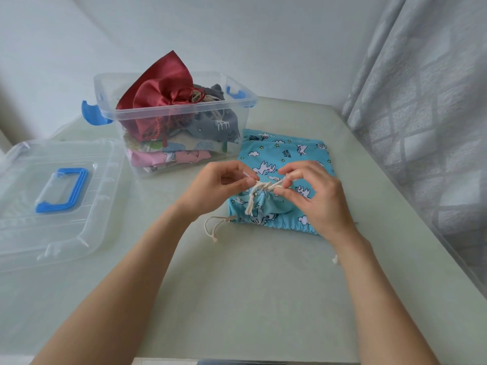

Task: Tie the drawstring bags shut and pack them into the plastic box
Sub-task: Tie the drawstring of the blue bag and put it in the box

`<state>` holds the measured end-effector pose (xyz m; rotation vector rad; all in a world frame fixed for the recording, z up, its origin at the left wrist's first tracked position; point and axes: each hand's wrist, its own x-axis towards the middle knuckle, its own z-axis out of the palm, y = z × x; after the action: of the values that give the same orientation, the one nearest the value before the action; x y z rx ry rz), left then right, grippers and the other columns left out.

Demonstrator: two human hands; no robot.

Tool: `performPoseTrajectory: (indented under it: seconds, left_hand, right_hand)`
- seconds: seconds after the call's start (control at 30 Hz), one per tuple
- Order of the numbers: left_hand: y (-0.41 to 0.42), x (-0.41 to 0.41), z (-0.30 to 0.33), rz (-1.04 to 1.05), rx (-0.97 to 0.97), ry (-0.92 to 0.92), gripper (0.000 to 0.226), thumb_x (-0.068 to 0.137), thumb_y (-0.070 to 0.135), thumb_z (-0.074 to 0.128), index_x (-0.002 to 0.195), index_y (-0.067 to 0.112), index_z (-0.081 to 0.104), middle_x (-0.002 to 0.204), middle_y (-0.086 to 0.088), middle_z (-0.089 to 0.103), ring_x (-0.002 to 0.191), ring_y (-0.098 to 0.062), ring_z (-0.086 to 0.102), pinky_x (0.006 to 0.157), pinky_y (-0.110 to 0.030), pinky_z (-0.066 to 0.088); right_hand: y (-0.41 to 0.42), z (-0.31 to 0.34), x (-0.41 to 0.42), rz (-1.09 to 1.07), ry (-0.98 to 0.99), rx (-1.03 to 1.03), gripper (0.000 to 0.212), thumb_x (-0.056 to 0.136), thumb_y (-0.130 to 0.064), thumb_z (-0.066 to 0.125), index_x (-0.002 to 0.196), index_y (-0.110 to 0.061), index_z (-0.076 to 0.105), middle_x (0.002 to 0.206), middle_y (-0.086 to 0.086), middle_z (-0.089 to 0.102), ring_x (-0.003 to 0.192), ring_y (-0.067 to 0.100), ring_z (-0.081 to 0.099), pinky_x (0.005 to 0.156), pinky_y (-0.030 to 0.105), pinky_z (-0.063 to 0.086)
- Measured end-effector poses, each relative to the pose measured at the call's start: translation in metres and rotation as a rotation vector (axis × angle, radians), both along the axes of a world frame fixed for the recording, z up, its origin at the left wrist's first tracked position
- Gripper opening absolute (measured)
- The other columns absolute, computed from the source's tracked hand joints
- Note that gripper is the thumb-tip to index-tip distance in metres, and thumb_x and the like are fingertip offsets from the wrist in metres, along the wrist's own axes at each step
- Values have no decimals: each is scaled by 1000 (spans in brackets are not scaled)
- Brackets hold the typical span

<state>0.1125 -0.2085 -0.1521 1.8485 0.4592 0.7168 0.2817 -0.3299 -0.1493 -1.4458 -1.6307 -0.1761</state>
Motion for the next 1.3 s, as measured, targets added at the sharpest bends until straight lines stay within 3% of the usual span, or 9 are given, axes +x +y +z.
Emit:
performPoseTrajectory:
  seconds: [0.17, 0.33, 0.57, 0.73, 0.8, 0.93, 1.0, 1.07, 1.3]
  left_hand:
    - [2, -3, 0, 185, 308, 2, 14, 88, 15, 62, 83, 28, 63, 76, 13, 65, 73, -2, 64, 73, -12, 49]
    - [7, -7, 0, 294, 414, 32, 12, 87, 15, 65, 83, 27, 64, 78, 11, 67, 73, -4, 62, 72, -20, 52]
    - [10, -11, -4, 206, 392, 85, 4, 86, 19, 64, 85, 21, 67, 75, 10, 67, 72, -12, 62, 73, -32, 52]
    - [8, -8, -6, 29, 235, 73, 13, 85, 35, 60, 96, 32, 65, 94, 8, 70, 88, -4, 66, 89, -22, 50]
    - [7, -6, -5, 26, 227, 65, 22, 89, 47, 54, 109, 38, 60, 107, 16, 66, 99, 1, 62, 91, -17, 47]
    - [12, -5, -13, 206, 381, 145, 42, 88, 57, 44, 123, 36, 55, 119, 11, 60, 106, -2, 56, 93, -28, 44]
    - [14, -5, -16, 230, 393, 221, 47, 89, 59, 38, 127, 35, 52, 126, 7, 56, 110, -6, 54, 94, -32, 44]
    - [15, -5, -18, 241, 401, 284, 54, 87, 60, 33, 130, 33, 49, 132, 3, 53, 117, -12, 49, 96, -33, 41]
    - [28, 13, -19, 262, 582, 652, 54, 93, 46, 45, 143, 26, 33, 145, -2, 42, 133, -23, 33, 106, -38, 30]
  right_hand:
    - [3, -1, 2, -58, 72, -61, 11, 81, -27, 67, 78, -24, 57, 106, -10, 55, 108, 14, 51, 95, 15, 34]
    - [1, -4, 2, -32, 169, -165, 15, 85, -22, 67, 78, -24, 54, 89, -14, 61, 95, 12, 57, 88, 23, 43]
    - [-5, 3, 2, 50, 332, -272, 18, 81, -18, 70, 75, -29, 57, 81, -8, 63, 75, 3, 57, 76, 13, 44]
    - [-7, 4, 8, 113, 490, -353, 20, 80, -7, 70, 75, -21, 57, 77, -4, 65, 70, 7, 60, 71, 20, 50]
    - [-9, 6, 9, 144, 479, -417, 18, 84, -3, 66, 82, -20, 59, 77, -4, 62, 69, 7, 57, 70, 22, 49]
    - [-9, 4, 5, 135, 272, -488, 28, 91, -9, 55, 96, -33, 67, 87, -2, 57, 73, 9, 48, 71, 21, 39]
    - [-8, 4, 0, 157, 229, -526, 18, 86, -27, 61, 99, -37, 67, 103, -7, 54, 97, 1, 48, 84, 13, 37]
    - [-8, 2, -2, 161, 153, -573, 28, 75, -42, 73, 101, -38, 66, 116, -15, 50, 115, -3, 42, 95, 7, 29]
    - [0, -5, -2, -95, 118, -376, 26, 77, -26, 75, 101, -25, 65, 82, -19, 54, 87, 10, 52, 72, 25, 40]
